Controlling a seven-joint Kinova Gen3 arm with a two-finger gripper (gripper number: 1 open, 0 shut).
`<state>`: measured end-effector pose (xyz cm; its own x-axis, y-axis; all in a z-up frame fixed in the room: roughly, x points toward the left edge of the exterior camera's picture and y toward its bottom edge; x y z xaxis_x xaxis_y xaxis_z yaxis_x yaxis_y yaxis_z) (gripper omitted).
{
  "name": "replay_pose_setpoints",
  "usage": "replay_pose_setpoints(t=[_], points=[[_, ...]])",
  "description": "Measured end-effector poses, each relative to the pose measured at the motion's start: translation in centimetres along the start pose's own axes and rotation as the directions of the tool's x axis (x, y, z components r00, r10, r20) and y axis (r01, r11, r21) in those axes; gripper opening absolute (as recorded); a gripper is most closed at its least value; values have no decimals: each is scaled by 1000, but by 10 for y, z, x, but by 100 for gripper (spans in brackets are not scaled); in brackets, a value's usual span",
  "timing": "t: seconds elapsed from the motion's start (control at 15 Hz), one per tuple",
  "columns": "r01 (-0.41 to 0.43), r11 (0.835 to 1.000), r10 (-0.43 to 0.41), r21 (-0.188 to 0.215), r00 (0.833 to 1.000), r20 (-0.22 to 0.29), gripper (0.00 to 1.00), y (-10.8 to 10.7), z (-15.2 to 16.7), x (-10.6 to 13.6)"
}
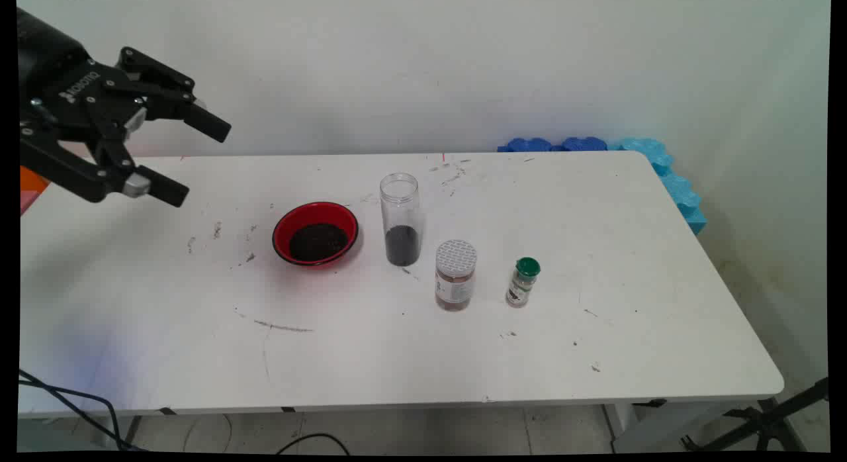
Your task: Pick up the black seasoning powder from the table
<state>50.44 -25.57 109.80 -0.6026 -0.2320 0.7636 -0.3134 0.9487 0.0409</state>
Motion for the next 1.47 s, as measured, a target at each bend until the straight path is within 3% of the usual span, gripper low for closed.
replay_pose_setpoints(t=[0.33, 0.8, 1.47], points=[[19, 999, -19, 36, 1000, 5, 100, -12, 11, -6], [48, 993, -52, 112, 998, 38, 100, -41, 37, -43], [154, 962, -168, 225, 985, 43, 100, -76, 115, -102]])
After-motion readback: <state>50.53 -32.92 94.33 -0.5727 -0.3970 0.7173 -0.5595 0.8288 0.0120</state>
